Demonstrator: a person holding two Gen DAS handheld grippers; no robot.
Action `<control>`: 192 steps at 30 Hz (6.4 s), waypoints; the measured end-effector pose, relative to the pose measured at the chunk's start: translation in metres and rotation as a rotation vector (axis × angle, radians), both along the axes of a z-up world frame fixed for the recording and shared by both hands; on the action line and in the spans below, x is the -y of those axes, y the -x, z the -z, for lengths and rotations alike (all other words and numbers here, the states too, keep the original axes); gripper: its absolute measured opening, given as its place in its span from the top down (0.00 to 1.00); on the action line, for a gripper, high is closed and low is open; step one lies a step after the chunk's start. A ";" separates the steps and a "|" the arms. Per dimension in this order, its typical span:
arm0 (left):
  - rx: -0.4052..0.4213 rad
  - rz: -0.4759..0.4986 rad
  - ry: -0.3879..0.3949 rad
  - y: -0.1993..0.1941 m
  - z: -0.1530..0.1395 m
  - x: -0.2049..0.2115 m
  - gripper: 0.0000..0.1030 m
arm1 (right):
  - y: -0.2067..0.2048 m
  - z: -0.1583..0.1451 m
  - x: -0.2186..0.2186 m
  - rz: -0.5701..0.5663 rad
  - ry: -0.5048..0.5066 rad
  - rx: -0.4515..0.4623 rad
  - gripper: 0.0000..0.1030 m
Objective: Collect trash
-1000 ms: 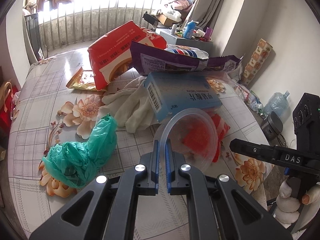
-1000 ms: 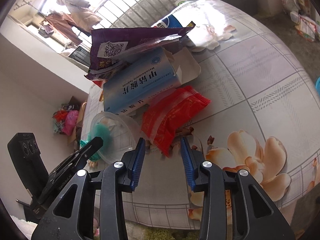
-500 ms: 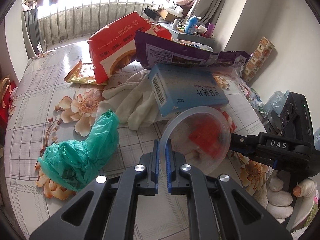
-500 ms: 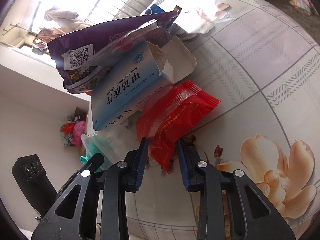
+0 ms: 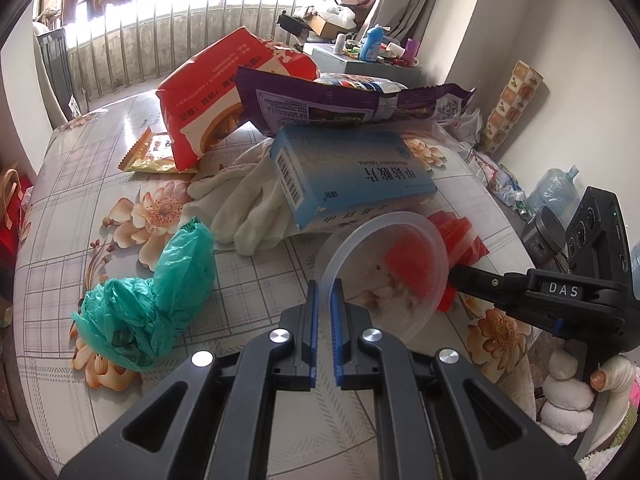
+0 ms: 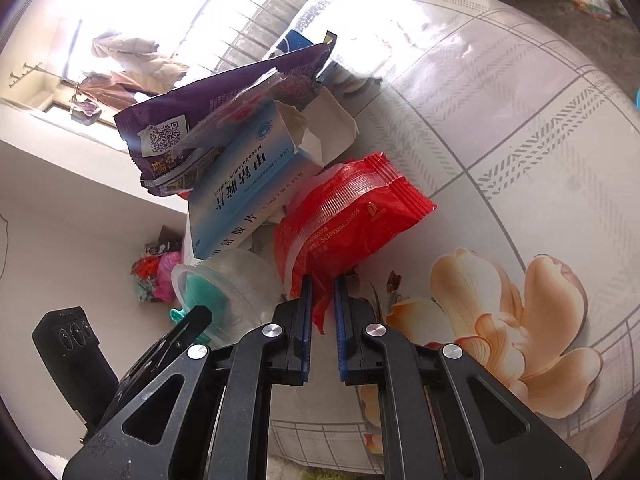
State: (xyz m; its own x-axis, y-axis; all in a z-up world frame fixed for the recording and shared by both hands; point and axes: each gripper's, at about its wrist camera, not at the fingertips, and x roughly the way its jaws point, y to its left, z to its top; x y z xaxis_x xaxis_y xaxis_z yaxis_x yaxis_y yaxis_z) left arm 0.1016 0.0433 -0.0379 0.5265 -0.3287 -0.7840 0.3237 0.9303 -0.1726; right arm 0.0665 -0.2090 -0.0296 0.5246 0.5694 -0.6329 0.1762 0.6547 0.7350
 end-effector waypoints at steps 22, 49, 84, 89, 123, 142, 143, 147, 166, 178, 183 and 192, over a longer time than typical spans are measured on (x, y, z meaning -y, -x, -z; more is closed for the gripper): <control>0.142 0.248 -0.035 0.021 -0.051 0.116 0.95 | 0.071 -0.038 0.079 0.241 0.122 0.176 0.92; -0.150 0.845 -0.334 -0.037 0.121 0.628 0.88 | 0.078 0.182 0.393 0.856 0.070 -0.285 0.86; 0.330 0.576 0.197 0.024 -0.135 0.280 0.05 | 0.090 -0.080 0.204 0.702 0.772 0.326 0.08; 0.404 0.461 0.153 0.032 -0.139 0.212 0.05 | 0.078 -0.088 0.170 0.579 0.754 0.368 0.08; 0.239 -0.215 0.004 0.027 -0.041 -0.143 0.47 | -0.019 -0.065 -0.116 -0.286 0.310 0.306 0.47; -0.151 -0.071 0.277 0.006 0.020 -0.133 0.76 | -0.030 -0.035 -0.118 -0.319 0.215 0.162 0.62; -0.162 -0.060 0.281 0.009 0.022 -0.127 0.76 | -0.030 -0.032 -0.117 -0.321 0.209 0.151 0.62; -0.187 -0.027 0.288 0.019 0.028 -0.112 0.76 | -0.028 -0.022 -0.109 -0.316 0.162 0.112 0.63; -0.232 0.228 0.260 0.023 0.017 0.005 0.81 | 0.007 -0.013 -0.028 -0.172 0.013 0.041 0.83; -0.181 0.389 0.216 -0.016 0.002 0.103 0.81 | 0.026 -0.004 0.039 0.084 -0.008 0.042 0.83; -0.152 0.426 0.204 -0.030 0.000 0.134 0.81 | 0.025 0.001 0.061 0.149 -0.018 0.043 0.83; -0.126 0.426 0.221 -0.027 -0.002 0.137 0.81 | 0.027 0.004 0.081 0.204 -0.052 0.054 0.83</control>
State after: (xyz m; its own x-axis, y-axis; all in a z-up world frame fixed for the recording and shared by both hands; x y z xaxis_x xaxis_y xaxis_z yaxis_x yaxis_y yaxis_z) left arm 0.1290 -0.0941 -0.0360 0.2151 -0.6600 -0.7198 0.6312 0.6564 -0.4133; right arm 0.0398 -0.2903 -0.0336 0.6646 0.4792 -0.5733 0.2608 0.5703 0.7789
